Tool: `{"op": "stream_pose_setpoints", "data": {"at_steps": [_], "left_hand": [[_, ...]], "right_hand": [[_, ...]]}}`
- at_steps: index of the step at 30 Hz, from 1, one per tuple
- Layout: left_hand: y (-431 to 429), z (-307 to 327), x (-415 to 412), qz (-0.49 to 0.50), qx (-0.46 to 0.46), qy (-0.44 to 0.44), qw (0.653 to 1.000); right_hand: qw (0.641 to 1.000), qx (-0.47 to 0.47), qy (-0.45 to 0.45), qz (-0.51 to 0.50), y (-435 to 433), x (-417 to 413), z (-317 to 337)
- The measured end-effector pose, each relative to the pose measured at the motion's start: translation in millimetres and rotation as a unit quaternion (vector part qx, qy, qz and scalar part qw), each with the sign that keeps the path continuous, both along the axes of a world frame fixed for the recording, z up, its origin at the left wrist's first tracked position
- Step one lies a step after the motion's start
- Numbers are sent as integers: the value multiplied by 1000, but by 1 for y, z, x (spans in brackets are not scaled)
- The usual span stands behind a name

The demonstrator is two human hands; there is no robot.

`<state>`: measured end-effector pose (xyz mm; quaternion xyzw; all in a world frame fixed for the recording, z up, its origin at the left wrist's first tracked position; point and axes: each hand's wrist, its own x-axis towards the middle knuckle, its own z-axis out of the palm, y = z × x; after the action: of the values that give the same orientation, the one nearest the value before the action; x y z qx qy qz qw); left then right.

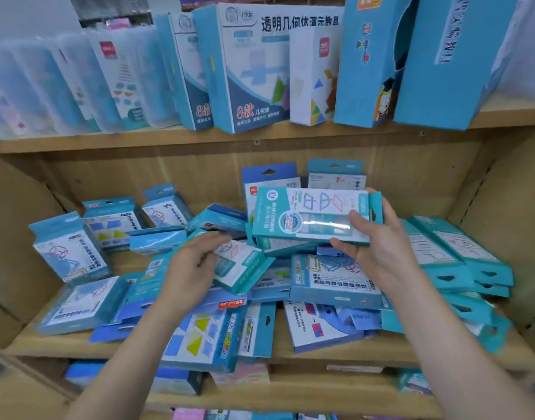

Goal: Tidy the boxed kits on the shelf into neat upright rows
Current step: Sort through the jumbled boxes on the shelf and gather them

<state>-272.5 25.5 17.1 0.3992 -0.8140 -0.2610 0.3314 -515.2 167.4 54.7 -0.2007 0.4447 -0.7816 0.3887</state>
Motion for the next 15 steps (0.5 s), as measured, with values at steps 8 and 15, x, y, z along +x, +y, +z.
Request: {"op": "stream_pose_setpoints", "data": {"at_steps": [8, 15], "left_hand": [[9, 24, -21, -38, 235, 197, 951], [-22, 13, -3, 148, 87, 44, 984]], "right_hand": [[996, 59, 36, 53, -33, 27, 0], [693, 304, 654, -7, -16, 32, -11]]}}
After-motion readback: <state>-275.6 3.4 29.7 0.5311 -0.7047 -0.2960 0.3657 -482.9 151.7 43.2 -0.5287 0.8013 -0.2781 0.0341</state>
